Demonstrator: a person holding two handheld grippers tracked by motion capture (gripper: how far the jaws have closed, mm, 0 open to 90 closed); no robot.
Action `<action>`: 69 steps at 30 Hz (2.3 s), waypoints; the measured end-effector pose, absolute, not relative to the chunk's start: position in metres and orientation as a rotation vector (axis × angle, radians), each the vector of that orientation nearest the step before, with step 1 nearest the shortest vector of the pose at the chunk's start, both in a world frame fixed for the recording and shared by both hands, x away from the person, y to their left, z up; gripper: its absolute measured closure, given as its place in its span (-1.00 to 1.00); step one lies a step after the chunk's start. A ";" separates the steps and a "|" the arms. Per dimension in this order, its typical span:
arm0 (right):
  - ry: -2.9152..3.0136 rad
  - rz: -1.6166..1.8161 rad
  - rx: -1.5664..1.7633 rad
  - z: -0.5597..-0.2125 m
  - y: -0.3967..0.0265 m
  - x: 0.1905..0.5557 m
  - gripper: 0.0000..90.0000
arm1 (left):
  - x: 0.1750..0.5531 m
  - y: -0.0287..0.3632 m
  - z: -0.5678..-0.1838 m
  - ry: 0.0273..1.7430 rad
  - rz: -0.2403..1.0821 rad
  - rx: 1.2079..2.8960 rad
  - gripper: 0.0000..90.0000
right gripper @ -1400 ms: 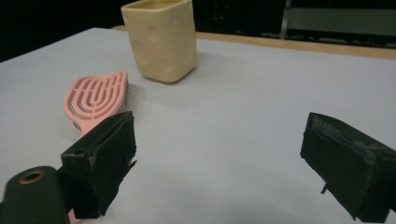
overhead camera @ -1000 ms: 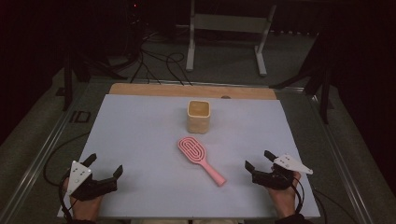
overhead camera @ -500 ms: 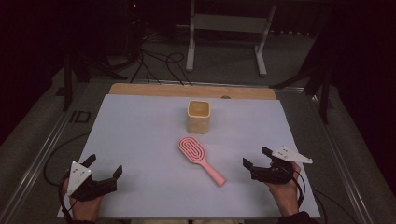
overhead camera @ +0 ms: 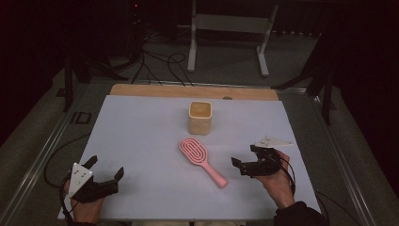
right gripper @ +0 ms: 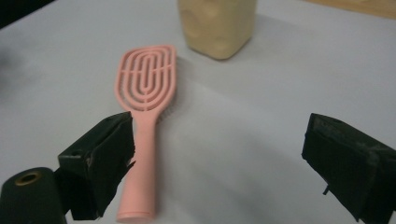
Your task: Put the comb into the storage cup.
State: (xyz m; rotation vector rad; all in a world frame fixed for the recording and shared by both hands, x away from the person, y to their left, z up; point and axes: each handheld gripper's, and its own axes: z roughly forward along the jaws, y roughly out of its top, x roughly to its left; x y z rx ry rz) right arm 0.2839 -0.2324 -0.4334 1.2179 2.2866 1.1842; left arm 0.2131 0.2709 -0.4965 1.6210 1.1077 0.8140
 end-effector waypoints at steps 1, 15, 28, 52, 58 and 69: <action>2.305 1.172 1.212 -0.433 -0.229 0.285 -0.80 | 0.213 0.271 -0.497 1.108 0.814 1.620 -0.99; 2.478 1.019 1.189 -0.437 -0.186 0.305 -0.79 | 0.213 0.271 -0.497 1.110 0.814 1.619 -0.99; 2.586 0.909 1.179 -0.448 -0.157 0.316 -0.79 | 0.214 0.271 -0.497 1.110 0.813 1.622 -0.99; 2.725 0.706 1.144 -0.470 -0.122 0.330 -0.72 | 0.214 0.271 -0.498 1.108 0.813 1.625 -0.99; 2.789 0.638 1.131 -0.476 -0.115 0.334 -0.47 | 0.215 0.271 -0.498 1.108 0.812 1.626 -0.99; 2.878 0.535 1.116 -0.489 -0.102 0.339 0.15 | 0.215 0.271 -0.498 1.107 0.811 1.627 -0.99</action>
